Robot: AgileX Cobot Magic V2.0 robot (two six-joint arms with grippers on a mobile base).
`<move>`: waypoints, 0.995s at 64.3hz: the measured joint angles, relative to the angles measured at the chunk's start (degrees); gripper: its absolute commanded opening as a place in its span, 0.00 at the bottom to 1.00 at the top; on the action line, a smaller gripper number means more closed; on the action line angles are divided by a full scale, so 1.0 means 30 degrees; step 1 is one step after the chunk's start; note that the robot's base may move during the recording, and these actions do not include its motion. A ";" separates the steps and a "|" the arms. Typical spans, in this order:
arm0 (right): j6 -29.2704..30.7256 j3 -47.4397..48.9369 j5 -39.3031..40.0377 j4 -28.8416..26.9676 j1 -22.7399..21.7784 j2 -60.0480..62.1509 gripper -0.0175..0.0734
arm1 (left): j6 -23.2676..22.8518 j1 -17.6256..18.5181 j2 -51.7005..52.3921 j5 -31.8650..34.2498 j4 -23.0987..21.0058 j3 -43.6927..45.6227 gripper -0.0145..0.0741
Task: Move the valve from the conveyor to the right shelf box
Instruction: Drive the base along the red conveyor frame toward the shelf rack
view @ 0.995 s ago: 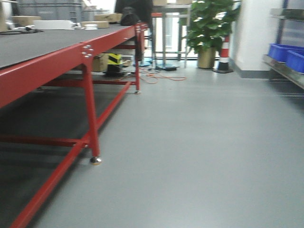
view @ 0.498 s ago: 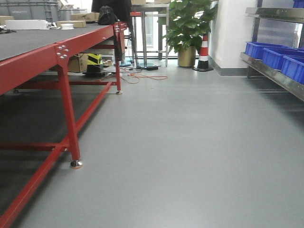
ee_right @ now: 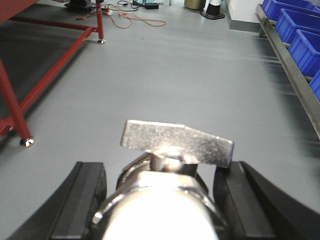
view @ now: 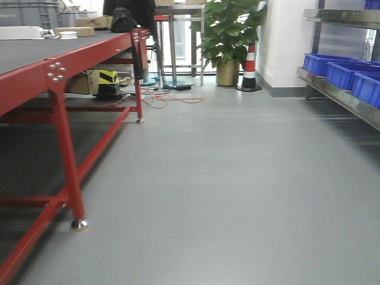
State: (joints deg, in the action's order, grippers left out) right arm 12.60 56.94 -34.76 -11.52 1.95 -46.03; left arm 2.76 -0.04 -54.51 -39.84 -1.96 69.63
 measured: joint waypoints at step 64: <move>0.0000 0.0000 0.0009 0.0000 0.0000 0.0000 0.02 | 0.0000 0.0000 0.0000 0.0000 0.0000 0.0000 0.04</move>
State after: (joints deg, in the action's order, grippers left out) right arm 12.60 56.94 -34.73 -11.52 1.95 -46.03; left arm 2.76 -0.04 -54.51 -39.84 -1.96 69.63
